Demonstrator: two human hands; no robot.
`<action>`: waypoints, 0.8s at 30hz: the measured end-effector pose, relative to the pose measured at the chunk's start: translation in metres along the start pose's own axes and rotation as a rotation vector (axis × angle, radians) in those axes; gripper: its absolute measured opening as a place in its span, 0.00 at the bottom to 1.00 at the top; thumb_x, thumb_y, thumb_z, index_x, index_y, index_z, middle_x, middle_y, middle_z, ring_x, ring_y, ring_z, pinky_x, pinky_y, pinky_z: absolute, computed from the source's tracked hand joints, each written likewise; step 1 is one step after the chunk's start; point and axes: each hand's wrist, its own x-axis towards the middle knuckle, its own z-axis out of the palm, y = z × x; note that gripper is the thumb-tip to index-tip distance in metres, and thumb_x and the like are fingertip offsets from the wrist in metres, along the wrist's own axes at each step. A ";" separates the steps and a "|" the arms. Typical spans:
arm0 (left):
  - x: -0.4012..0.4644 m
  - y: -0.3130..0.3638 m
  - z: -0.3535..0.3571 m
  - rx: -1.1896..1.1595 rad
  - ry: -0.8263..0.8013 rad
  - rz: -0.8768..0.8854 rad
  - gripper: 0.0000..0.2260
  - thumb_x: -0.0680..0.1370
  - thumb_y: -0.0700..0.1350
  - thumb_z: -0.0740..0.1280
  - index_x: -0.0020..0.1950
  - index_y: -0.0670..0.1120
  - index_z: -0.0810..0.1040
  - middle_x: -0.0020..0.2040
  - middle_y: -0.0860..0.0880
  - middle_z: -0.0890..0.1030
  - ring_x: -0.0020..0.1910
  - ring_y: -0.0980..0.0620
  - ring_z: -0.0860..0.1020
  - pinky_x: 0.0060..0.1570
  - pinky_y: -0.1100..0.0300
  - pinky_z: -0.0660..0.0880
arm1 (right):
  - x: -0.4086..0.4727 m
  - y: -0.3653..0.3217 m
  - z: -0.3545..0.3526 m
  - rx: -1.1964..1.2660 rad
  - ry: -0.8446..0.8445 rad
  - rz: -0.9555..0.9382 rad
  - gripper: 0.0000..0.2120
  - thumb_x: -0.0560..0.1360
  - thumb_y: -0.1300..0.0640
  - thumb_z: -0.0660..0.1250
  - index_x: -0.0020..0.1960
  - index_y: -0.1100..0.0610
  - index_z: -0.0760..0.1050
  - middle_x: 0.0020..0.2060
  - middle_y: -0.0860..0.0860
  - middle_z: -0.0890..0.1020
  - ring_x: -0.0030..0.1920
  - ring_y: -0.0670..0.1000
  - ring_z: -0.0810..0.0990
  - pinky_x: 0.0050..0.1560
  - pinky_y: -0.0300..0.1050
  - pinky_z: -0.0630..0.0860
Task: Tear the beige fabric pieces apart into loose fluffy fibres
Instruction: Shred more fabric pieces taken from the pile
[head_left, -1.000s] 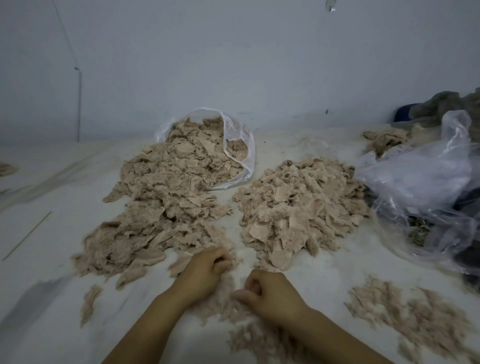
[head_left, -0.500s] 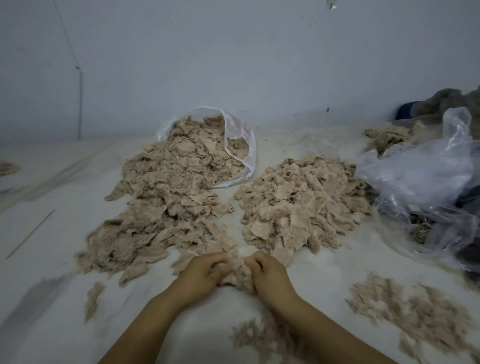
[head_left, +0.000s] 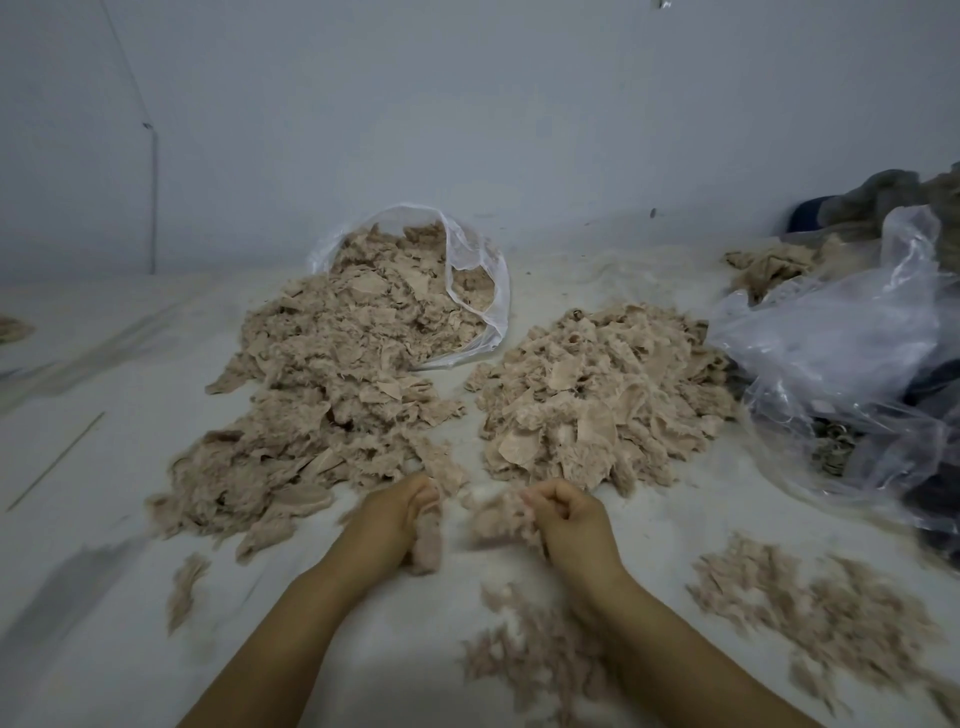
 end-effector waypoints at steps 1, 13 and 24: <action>-0.001 -0.002 -0.003 0.015 0.003 -0.028 0.10 0.81 0.35 0.54 0.41 0.44 0.67 0.41 0.55 0.76 0.47 0.63 0.74 0.42 0.74 0.67 | 0.001 -0.002 -0.006 0.066 0.006 0.043 0.12 0.78 0.60 0.64 0.35 0.57 0.74 0.20 0.45 0.71 0.20 0.42 0.64 0.23 0.34 0.62; 0.000 0.042 0.026 -0.300 -0.103 0.109 0.08 0.77 0.45 0.67 0.38 0.47 0.78 0.29 0.56 0.74 0.29 0.60 0.69 0.34 0.66 0.67 | -0.004 -0.010 -0.003 0.283 -0.255 0.140 0.14 0.73 0.46 0.68 0.44 0.59 0.77 0.35 0.57 0.78 0.31 0.53 0.76 0.34 0.45 0.75; 0.003 0.035 0.025 -0.308 -0.090 0.006 0.15 0.80 0.42 0.63 0.33 0.46 0.70 0.29 0.51 0.68 0.26 0.59 0.67 0.28 0.68 0.67 | 0.004 -0.003 -0.010 0.207 0.103 -0.017 0.06 0.76 0.65 0.67 0.40 0.60 0.78 0.21 0.52 0.75 0.21 0.46 0.71 0.24 0.36 0.70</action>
